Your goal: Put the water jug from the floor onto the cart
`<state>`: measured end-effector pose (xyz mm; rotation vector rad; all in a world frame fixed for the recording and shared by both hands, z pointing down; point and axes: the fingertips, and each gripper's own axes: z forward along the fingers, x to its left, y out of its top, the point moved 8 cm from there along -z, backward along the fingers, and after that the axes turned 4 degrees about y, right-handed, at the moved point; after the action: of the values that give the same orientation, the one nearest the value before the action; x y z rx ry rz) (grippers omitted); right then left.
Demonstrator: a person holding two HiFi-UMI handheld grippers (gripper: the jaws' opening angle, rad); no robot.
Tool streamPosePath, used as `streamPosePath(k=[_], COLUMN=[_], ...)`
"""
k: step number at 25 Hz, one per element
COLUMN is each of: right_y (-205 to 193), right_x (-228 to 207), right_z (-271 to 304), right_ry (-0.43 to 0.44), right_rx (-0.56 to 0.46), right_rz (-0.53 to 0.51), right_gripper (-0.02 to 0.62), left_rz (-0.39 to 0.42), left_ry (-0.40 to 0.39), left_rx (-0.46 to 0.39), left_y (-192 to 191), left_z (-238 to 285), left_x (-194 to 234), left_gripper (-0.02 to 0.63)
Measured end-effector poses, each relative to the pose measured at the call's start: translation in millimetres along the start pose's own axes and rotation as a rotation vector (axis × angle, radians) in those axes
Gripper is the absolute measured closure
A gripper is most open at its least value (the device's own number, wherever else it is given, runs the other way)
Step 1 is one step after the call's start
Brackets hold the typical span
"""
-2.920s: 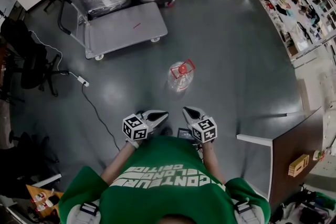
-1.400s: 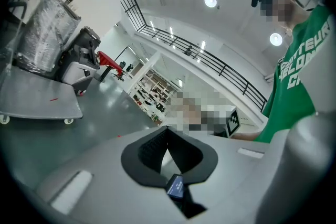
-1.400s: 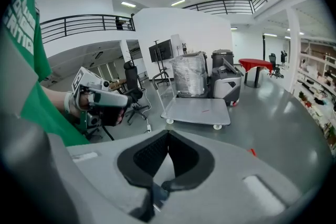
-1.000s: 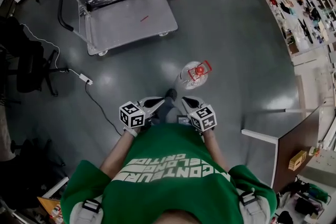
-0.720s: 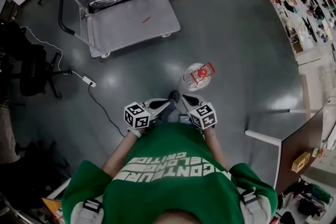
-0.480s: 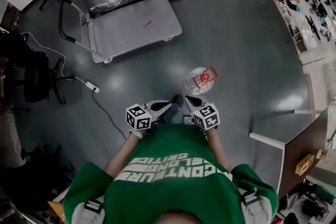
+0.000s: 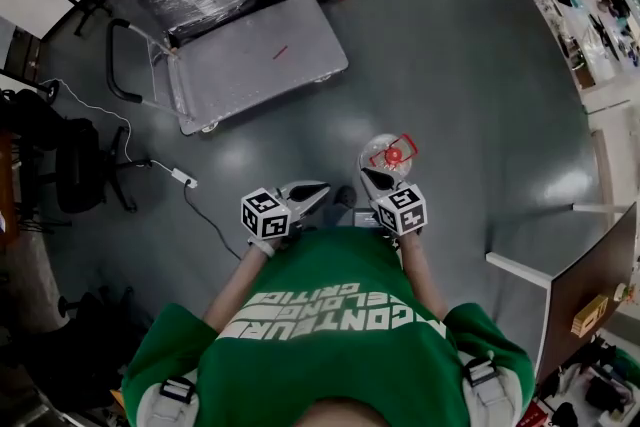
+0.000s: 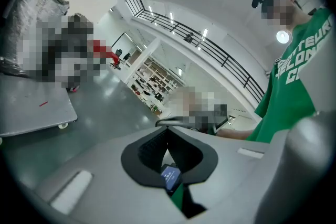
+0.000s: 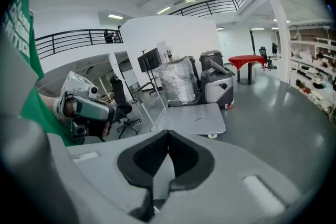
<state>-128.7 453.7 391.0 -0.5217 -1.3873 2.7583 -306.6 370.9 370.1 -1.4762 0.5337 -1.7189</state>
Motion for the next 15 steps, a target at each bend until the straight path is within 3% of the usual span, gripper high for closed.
streamPosePath(k=[15], right_y=[17], right_x=[-79], right_z=[-14], right_ry=[-0.023], right_rx=[-0.014], right_rz=[0.039], right_gripper=[0.601], left_rz=[0.013], left_ry=[-0.022], left_rx=[0.038], left_y=[52], left_z=[69], left_x=[21], left_gripper=[0.597])
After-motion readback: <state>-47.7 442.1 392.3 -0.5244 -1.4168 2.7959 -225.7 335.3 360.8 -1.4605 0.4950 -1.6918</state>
